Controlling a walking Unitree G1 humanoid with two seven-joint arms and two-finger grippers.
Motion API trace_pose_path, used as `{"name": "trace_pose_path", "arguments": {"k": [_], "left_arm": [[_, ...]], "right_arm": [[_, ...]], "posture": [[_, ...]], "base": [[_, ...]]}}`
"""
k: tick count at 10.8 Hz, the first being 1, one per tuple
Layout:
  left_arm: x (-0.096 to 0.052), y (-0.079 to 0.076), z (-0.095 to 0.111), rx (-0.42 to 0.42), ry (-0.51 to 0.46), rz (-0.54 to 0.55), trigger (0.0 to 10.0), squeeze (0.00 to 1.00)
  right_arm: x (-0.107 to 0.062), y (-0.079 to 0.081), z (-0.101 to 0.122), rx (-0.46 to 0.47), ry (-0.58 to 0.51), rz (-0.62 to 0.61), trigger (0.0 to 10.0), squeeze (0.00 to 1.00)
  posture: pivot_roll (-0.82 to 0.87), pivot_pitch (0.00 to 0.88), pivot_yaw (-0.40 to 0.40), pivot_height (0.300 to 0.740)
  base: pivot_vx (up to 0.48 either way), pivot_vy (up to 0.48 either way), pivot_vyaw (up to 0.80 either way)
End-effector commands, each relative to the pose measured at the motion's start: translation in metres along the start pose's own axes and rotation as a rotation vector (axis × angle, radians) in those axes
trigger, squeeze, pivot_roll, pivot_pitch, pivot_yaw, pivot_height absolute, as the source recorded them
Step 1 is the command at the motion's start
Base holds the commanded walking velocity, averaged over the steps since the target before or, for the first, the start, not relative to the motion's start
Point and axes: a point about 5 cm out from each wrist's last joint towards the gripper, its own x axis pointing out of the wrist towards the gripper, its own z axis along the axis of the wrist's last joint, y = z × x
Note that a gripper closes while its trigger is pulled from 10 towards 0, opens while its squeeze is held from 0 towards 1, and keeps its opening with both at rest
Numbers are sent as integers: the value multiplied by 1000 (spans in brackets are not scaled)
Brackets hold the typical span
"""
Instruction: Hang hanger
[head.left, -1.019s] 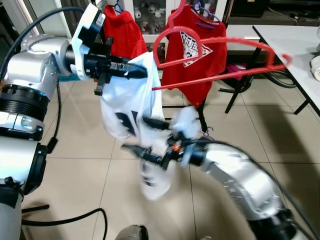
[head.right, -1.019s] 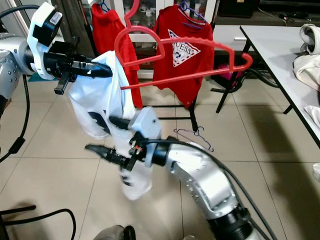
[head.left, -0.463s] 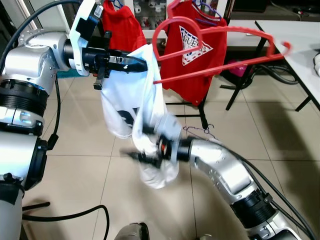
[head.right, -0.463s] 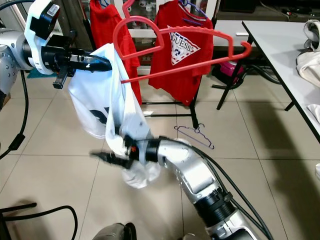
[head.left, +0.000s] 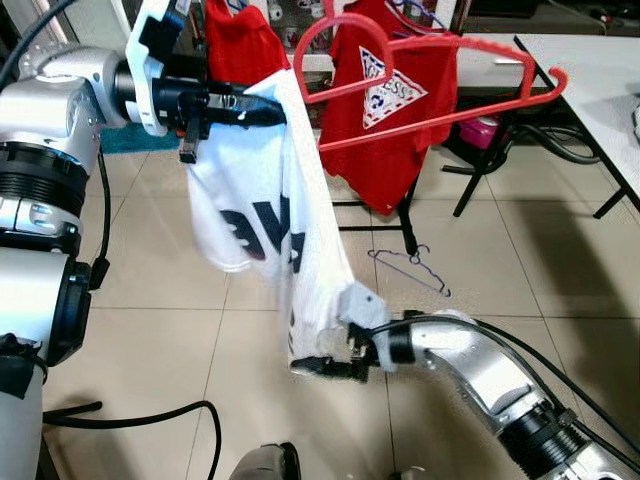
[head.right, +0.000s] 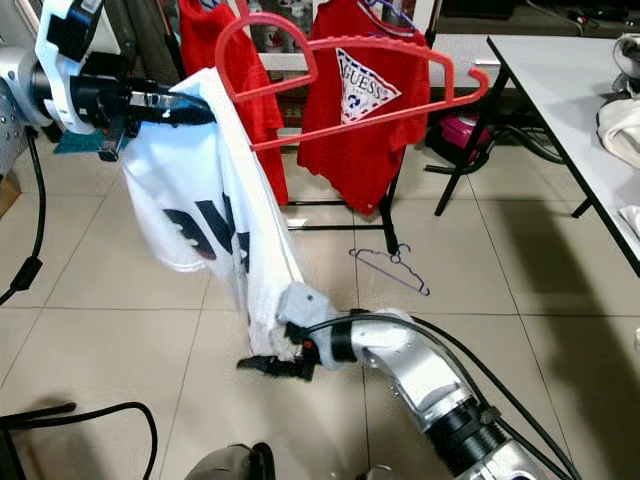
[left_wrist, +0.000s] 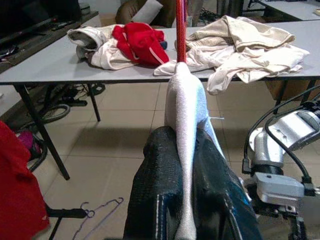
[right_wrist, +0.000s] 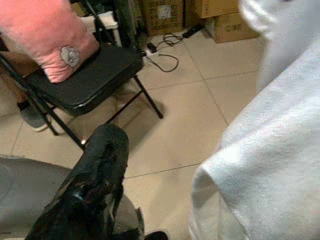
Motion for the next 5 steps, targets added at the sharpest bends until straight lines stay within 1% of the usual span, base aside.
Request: {"name": "trace_pose_path", "arguments": {"k": [1,2,4,5], "left_arm": [[-8,2,15,58,-12,24,0,0],[-8,2,15,58,-10,28,0,0],[-13,4,10,59,23,51,0,0],[-13,4,8,58,32,55,0,0]], "right_arm": [[-7,-2,-7,36,4,-13,0,0],[-9,-3,-7,36,3,-15,0,0],[-22,-5,-13,38,15,-34,0,0],[-25,-5,-15,41,20,-39,0,0]], "posture": [[-56,104,103,740],[-56,104,103,740],[-68,97,109,740],[-68,97,109,740]], "base": [[0,0,0],[0,0,0],[0,0,0],[0,0,0]]}}
